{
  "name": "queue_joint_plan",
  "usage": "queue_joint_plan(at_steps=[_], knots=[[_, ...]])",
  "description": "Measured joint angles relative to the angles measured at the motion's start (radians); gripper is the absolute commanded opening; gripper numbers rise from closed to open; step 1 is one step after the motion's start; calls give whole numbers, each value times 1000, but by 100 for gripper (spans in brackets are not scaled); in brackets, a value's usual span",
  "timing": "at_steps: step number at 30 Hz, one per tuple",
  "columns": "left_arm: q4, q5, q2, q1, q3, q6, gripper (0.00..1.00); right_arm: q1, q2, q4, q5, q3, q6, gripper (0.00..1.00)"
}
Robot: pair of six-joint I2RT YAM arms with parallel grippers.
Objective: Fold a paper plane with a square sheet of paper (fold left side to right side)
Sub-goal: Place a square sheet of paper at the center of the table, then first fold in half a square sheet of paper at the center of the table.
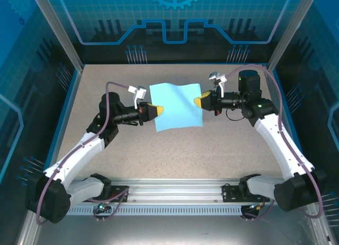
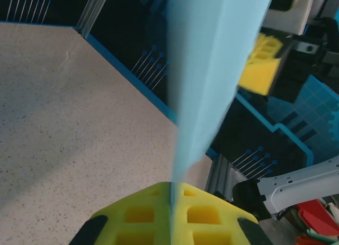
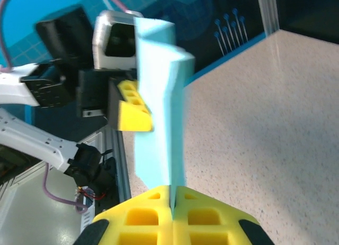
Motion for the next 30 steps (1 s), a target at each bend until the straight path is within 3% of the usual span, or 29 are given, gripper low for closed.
queue_joint_plan(at_steps=[8,11,16,22,26,30], knots=[[-115,-87,121,-23,0,-16,0,-24,201,-31,171,-60,58,58],[-175,-97,241,-32,7,-24,0,-40,268,-65,265,-62,79,69],[-277,-105,480,-46,75,-30,0,-46,354,-110,398,-63,108,69],[-373,-124,615,-63,171,-17,0,-24,450,-88,430,-104,171,56],[-432,-133,645,-76,237,16,10,54,520,-49,420,-119,227,48],[-462,-136,645,-82,247,35,29,124,597,-36,424,-115,259,43]])
